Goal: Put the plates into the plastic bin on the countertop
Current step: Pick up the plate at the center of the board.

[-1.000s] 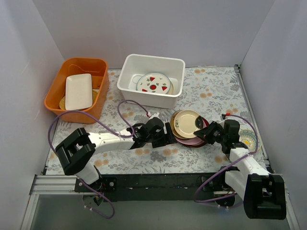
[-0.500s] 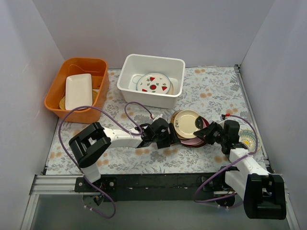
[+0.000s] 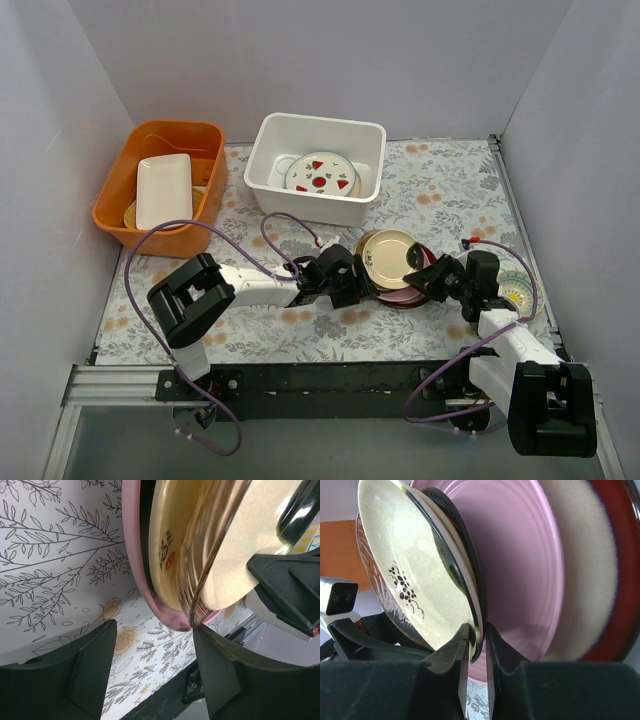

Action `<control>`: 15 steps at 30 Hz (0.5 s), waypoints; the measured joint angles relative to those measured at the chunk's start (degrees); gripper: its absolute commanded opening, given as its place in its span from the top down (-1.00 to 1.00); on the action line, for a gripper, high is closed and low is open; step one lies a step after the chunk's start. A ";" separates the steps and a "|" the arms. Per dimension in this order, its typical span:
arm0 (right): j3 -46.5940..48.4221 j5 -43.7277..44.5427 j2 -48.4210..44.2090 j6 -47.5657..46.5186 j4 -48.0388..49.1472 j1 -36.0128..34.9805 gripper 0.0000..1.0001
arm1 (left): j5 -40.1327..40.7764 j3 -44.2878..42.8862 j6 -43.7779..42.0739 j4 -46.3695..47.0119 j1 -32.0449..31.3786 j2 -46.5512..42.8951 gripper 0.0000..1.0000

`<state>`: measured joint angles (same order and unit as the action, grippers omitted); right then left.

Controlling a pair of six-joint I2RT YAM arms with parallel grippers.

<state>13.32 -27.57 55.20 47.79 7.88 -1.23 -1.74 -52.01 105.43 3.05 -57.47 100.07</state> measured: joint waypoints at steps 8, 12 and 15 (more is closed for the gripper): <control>-0.04 -0.02 0.00 -0.04 0.00 0.00 0.94 | -0.50 -0.04 2.38 2.47 0.57 2.25 0.35; -0.07 0.00 0.02 -0.11 0.00 0.02 0.93 | -0.87 -1.14 3.15 4.11 0.68 3.10 0.82; -0.11 0.24 0.02 -0.15 -0.31 0.24 0.93 | -0.20 -1.42 4.13 3.39 0.96 3.43 1.00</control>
<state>13.21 -27.33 55.22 47.64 7.57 -0.99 -1.93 -53.43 109.56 6.44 -56.51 103.50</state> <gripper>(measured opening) 0.228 0.092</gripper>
